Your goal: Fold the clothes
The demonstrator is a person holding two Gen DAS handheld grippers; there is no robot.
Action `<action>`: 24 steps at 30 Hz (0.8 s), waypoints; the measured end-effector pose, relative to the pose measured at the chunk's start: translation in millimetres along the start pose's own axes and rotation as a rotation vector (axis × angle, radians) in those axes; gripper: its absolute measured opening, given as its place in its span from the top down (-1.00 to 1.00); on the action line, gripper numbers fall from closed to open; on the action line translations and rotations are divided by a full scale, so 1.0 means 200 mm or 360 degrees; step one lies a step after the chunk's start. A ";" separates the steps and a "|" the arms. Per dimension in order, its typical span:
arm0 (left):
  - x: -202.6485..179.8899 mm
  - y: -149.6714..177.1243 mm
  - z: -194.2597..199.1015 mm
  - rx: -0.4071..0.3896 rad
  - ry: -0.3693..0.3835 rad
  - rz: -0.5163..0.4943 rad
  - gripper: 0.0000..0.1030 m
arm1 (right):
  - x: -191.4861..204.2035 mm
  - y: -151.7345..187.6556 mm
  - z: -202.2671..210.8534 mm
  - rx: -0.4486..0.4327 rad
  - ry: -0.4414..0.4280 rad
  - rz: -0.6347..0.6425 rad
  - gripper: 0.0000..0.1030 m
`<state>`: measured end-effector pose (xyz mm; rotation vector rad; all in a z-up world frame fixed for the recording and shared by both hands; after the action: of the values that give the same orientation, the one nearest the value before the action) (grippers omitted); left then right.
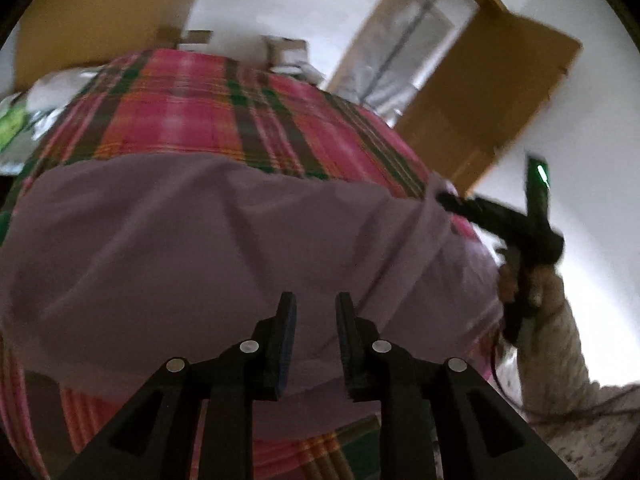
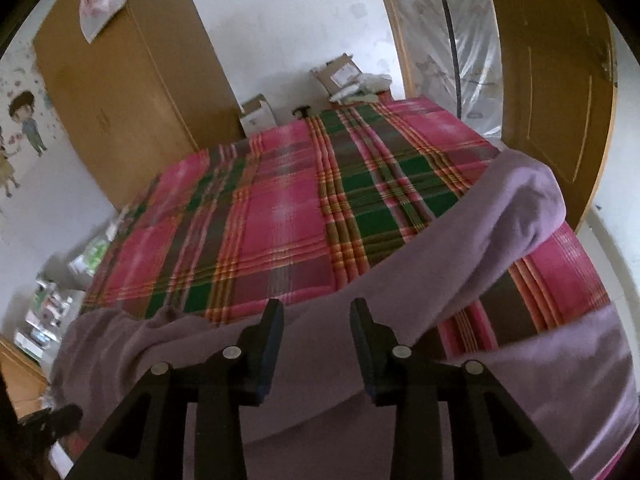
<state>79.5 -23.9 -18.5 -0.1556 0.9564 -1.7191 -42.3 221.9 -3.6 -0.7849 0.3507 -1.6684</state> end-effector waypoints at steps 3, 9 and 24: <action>-0.07 0.01 -0.05 0.0059 -0.0014 -0.0124 0.59 | -0.01 -0.02 -0.07 0.0059 0.0108 0.0008 0.25; -0.14 0.09 -0.15 0.0184 -0.0031 -0.0255 0.59 | -0.07 -0.02 -0.14 0.0176 0.0180 -0.0082 0.39; -0.15 0.10 -0.21 0.0233 -0.0076 -0.0287 0.59 | -0.22 0.08 0.13 0.0012 0.0201 -0.0190 0.94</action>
<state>83.5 21.5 -48.9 -0.1906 0.7975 -1.9354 -9.7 263.6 -8.1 -0.7080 0.3915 -1.8353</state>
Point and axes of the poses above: each gripper's, at about its wrist camera, not at the fingertips, and z roughly against the way its jaws point, x to its left, y to its underside, the point moved 7 cm from there along -z, roughly the way its jaws point, and after that the axes turned 6 degrees about -z, right-handed, at the moved point
